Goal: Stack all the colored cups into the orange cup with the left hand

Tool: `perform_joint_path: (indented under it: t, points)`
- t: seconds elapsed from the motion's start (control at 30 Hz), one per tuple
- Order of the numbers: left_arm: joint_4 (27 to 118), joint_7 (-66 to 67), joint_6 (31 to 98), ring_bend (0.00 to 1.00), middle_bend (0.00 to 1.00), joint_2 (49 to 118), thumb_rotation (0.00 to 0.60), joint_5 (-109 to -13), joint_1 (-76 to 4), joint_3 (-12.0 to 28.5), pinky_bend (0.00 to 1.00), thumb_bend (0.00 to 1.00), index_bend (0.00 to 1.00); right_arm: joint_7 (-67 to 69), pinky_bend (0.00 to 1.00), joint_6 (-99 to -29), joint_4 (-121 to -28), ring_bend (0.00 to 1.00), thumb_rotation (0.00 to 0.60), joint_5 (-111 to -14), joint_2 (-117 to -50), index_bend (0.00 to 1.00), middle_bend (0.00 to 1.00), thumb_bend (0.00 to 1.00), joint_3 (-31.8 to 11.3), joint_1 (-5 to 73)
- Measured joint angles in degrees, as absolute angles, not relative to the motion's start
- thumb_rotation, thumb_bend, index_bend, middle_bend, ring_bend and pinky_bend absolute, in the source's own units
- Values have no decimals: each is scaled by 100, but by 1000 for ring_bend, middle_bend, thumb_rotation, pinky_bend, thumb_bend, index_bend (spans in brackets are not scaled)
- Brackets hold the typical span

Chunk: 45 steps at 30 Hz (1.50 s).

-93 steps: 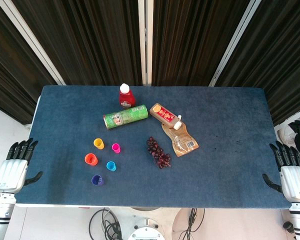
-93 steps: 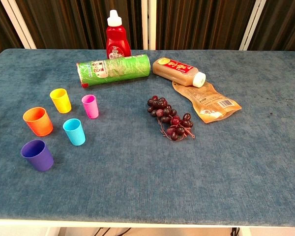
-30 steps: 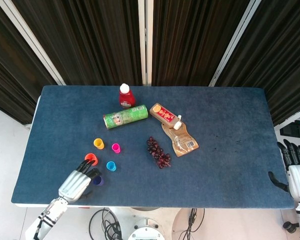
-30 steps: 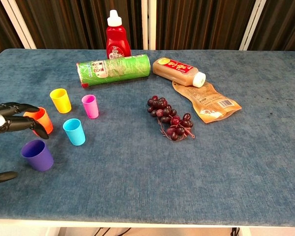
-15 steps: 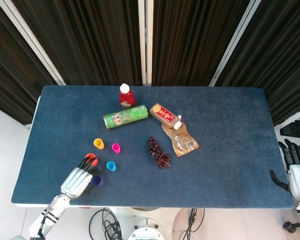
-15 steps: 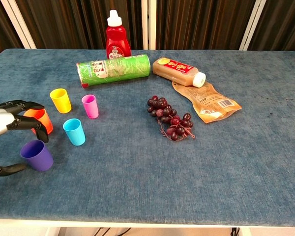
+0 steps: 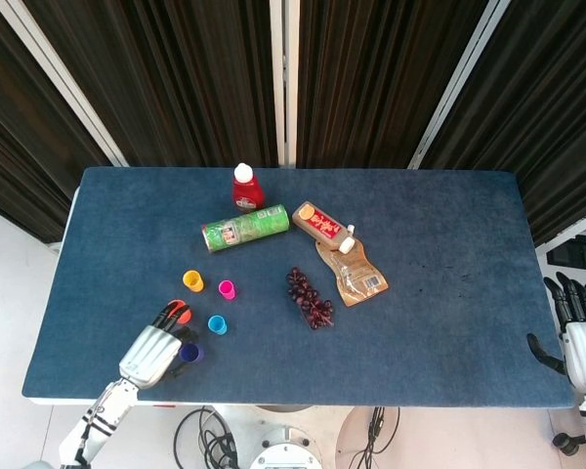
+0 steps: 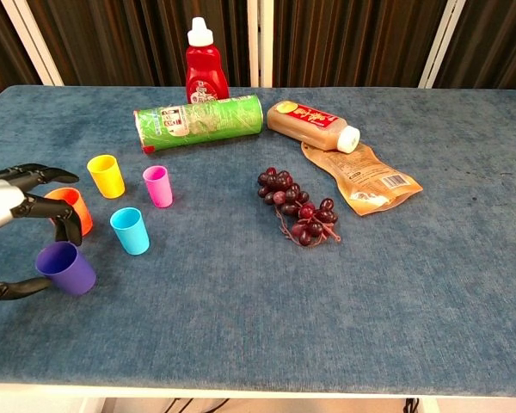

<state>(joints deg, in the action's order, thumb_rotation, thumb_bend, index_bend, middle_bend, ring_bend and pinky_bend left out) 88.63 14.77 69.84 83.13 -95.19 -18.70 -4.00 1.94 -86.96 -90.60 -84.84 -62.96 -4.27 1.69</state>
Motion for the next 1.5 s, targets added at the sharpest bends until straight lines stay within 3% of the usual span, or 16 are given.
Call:
perform_joint_path:
  t: [0.43,0.67,1.5]
  points:
    - [9660,1479,7564,51,461,7463,600,-9148,-1772,74,65,297,466,324,0,-8696,-8949,0,600,-8677,-6249,0,0,251,-338,166]
    - [9252,1213,7257,51,462,7622,600,-8756,-1914,228,57,313,466,376,0,-8753,-8882,0,600,-8761,-6280,0,0,299,-316,162]
    - [8792,1267,6919,52,458,8105,600,-8473,-2287,354,52,315,460,443,0,-8749,-8792,0,600,-8677,-6315,0,0,294,-325,131]
